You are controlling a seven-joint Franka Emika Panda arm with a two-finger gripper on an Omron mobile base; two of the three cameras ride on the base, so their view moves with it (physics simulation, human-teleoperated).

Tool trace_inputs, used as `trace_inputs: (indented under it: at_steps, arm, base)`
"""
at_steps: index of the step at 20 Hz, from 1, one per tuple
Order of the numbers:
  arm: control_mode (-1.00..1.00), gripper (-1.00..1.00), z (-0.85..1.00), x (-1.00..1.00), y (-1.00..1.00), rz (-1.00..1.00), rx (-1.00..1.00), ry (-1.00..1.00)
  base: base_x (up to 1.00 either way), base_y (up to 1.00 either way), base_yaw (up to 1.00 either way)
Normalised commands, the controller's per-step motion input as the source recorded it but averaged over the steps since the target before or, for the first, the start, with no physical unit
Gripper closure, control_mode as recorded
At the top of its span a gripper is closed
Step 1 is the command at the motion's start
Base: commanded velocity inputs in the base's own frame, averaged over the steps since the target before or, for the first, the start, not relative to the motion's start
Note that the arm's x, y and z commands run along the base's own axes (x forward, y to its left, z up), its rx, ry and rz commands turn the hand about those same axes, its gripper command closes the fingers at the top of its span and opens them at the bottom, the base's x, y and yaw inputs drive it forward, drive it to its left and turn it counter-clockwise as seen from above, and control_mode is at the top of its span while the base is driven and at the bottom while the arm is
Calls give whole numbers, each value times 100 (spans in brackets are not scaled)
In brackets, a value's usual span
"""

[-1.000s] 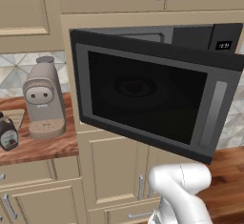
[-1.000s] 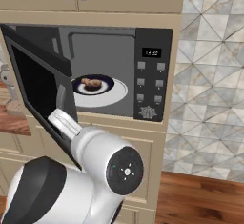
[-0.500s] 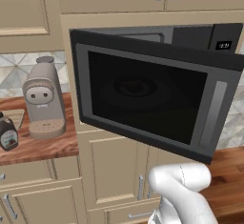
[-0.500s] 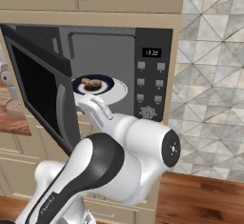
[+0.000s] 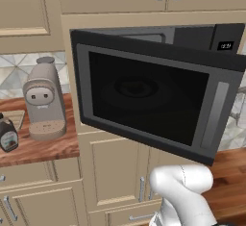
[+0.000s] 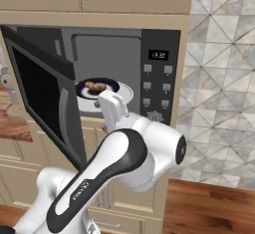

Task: Retrieve the reheated potato from the microwave, then place the potato, cheese, and condiment on the cutting board.

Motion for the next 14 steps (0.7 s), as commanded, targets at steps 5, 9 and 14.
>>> trace_inputs:
  at_steps: [5, 9, 14]
  arm:
    - [-100, -100, -9, 6, 52, 27, 2, 0]
    - [-100, -100, 2, 0, 43, 37, 0, 0]
    - [-100, -100, 9, -44, 33, 41, 0, 0]
  base:
    - [0, 0, 0]
    - [0, 0, 0]
    - [0, 0, 0]
